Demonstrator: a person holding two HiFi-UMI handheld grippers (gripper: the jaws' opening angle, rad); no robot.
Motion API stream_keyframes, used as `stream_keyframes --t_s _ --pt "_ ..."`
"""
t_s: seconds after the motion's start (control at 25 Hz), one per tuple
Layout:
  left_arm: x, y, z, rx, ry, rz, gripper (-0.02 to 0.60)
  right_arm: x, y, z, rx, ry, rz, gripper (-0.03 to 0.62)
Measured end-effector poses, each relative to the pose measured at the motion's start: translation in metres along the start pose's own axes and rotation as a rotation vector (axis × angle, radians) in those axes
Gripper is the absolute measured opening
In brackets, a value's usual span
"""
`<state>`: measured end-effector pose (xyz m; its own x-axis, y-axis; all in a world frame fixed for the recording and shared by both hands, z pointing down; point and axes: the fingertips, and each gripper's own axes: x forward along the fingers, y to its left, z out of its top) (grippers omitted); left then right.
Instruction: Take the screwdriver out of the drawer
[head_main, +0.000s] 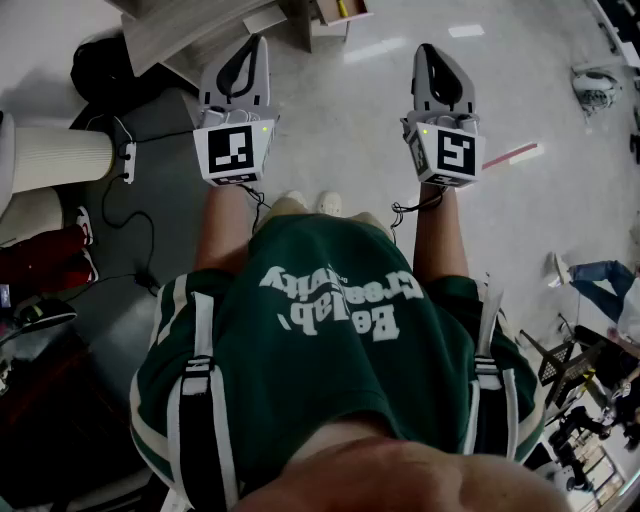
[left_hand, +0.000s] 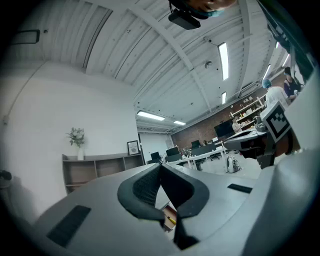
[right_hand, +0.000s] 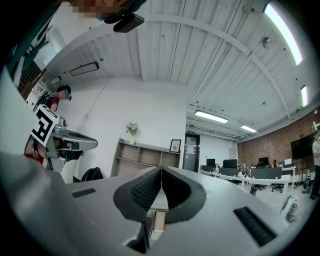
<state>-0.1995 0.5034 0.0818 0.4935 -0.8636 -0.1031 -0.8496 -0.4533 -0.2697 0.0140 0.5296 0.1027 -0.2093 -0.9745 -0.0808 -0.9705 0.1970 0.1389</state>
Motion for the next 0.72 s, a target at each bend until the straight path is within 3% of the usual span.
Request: stream_keyframes --t_s 0.16,0.44,0.72 --pt "-0.001 0.003 0.0 0.004 -0.004 -0.001 0.017 -0.002 0.003 0.0 0.007 0.052 -0.026 0.032" --pt "0.001 0.012 -0.005 0.006 0.004 0.014 0.017 0.004 -0.002 0.002 0.001 -0.038 -0.018 0.034" --pt "0.006 0.016 -0.014 -0.001 0.033 0.022 0.017 0.01 -0.002 -0.006 0.013 0.007 -0.01 0.034"
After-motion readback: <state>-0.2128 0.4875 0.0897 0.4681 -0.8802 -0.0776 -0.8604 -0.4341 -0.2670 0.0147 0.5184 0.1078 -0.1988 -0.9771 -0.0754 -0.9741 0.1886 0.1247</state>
